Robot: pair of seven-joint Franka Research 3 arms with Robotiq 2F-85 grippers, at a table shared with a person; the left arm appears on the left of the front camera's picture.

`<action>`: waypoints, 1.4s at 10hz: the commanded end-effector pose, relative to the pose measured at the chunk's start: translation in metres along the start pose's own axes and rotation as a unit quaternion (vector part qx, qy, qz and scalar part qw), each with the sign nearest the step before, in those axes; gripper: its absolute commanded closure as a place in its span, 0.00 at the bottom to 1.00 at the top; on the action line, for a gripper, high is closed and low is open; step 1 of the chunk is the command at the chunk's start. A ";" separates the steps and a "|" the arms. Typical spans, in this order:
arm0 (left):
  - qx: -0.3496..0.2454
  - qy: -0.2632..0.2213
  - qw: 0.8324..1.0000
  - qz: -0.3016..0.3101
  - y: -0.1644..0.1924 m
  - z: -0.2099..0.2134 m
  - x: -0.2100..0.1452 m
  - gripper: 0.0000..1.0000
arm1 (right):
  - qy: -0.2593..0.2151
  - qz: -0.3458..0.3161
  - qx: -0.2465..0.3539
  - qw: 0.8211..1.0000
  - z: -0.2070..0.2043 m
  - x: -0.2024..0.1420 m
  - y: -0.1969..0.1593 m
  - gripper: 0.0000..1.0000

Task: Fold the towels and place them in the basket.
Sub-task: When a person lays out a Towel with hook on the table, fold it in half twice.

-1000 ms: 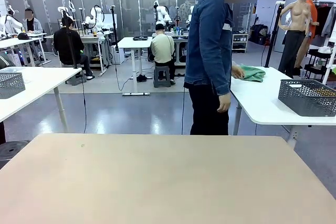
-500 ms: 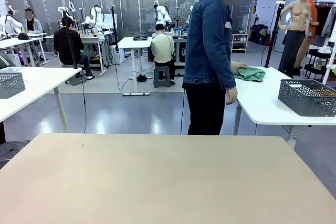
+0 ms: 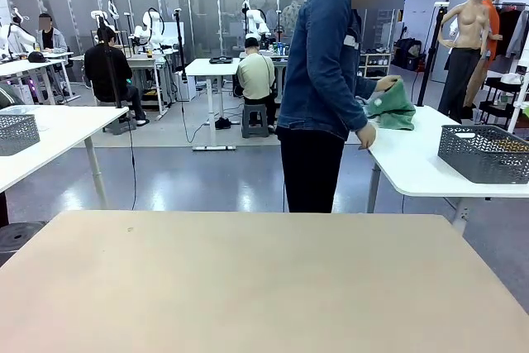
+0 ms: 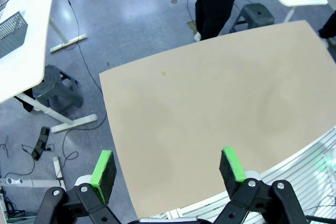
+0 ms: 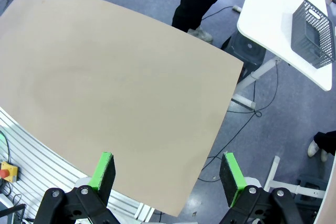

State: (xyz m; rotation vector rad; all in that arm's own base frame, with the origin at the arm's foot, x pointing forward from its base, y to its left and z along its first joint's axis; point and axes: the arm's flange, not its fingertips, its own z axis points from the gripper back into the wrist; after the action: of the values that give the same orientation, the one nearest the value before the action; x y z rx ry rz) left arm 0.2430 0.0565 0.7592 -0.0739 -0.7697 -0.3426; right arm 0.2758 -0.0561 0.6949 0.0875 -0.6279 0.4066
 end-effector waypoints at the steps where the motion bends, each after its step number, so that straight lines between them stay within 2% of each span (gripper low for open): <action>1: 0.000 0.000 1.000 -0.001 0.000 0.000 0.000 0.00 | 0.001 0.000 0.000 1.000 -0.001 0.000 -0.001 0.00; 14: 0.000 0.000 1.000 -0.001 0.000 0.000 0.000 0.00 | 0.001 0.000 0.000 1.000 -0.001 0.000 -0.001 0.00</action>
State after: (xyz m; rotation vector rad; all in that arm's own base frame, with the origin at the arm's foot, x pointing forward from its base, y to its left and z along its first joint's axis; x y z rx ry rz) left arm 0.2430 0.0565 0.7592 -0.0739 -0.7697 -0.3426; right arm 0.2758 -0.0561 0.6949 0.0875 -0.6279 0.4066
